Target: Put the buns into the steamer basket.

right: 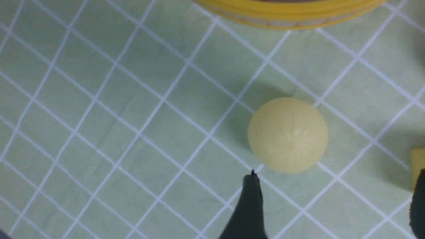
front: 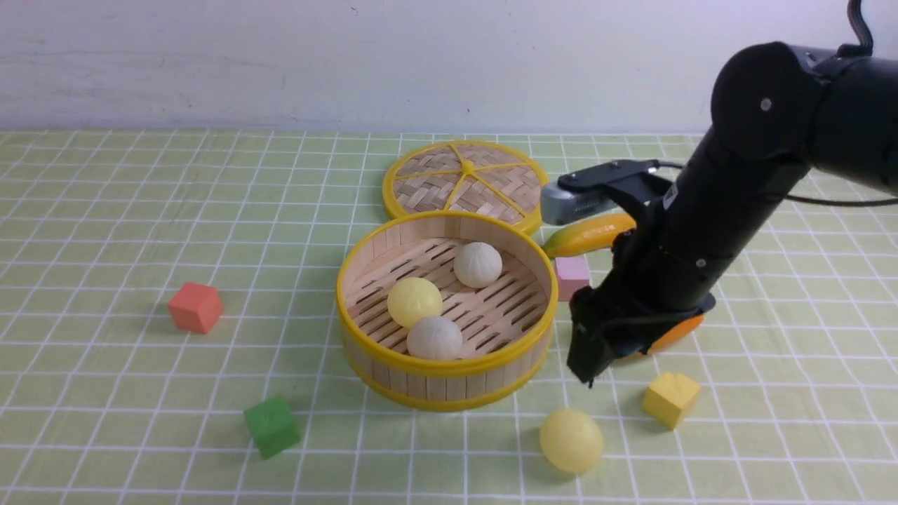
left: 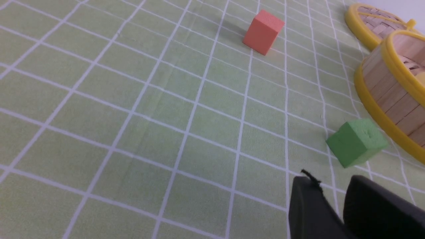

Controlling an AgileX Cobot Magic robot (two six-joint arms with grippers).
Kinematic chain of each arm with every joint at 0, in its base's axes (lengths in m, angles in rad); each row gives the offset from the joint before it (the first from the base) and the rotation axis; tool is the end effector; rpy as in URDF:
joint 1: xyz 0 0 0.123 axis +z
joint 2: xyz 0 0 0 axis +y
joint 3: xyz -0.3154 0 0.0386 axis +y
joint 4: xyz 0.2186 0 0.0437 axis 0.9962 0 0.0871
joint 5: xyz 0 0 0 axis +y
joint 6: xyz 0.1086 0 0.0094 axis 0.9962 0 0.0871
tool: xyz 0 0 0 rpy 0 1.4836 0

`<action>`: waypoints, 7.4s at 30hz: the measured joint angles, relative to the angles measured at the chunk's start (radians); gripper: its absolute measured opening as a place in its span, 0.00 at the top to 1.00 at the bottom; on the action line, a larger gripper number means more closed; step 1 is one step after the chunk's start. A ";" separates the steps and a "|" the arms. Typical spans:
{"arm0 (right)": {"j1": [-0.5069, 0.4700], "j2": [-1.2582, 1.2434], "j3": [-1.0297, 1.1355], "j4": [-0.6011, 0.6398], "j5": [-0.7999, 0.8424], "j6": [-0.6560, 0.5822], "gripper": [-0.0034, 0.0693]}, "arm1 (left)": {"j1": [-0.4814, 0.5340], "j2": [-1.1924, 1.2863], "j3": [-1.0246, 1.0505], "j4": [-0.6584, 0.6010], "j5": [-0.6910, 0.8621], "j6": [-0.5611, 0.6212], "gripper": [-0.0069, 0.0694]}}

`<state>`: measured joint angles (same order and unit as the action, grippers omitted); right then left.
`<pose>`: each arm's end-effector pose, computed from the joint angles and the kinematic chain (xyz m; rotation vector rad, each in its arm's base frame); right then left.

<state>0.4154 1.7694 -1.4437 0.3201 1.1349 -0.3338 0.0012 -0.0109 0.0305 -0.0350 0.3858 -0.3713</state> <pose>0.3019 0.1671 0.2940 -0.9224 2.7742 0.4583 0.0071 -0.0014 0.1634 -0.3730 1.8619 -0.2869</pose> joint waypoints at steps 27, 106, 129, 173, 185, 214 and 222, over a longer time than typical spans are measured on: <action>0.063 0.167 0.008 -0.089 -0.046 0.147 0.19 | 0.000 0.000 0.000 0.000 0.000 0.000 0.67; 0.054 0.128 -0.425 -0.210 0.100 0.244 0.25 | 0.000 0.000 0.000 0.000 0.000 0.000 0.60; 0.053 -0.804 0.409 -0.441 -0.097 0.489 0.98 | 0.000 0.000 0.000 0.000 0.000 0.000 0.60; -0.452 -1.680 1.241 -0.460 -0.620 0.511 0.96 | 0.000 0.000 0.000 0.000 0.000 0.000 0.60; -0.454 -1.780 1.461 -0.451 -0.743 0.521 0.95 | 0.000 0.000 0.000 0.000 -0.001 0.000 0.60; -0.454 -1.780 1.462 -0.445 -0.747 0.521 0.94 | 0.000 0.000 0.000 0.000 -0.001 0.000 0.60; -0.454 -1.780 1.462 -0.445 -0.747 0.521 0.93 | 0.000 0.000 0.000 0.000 -0.001 0.000 0.60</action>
<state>-0.0388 -0.0105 0.0185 -0.1247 0.3883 0.1877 0.0012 -0.0109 0.0305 -0.0350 0.3851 -0.3713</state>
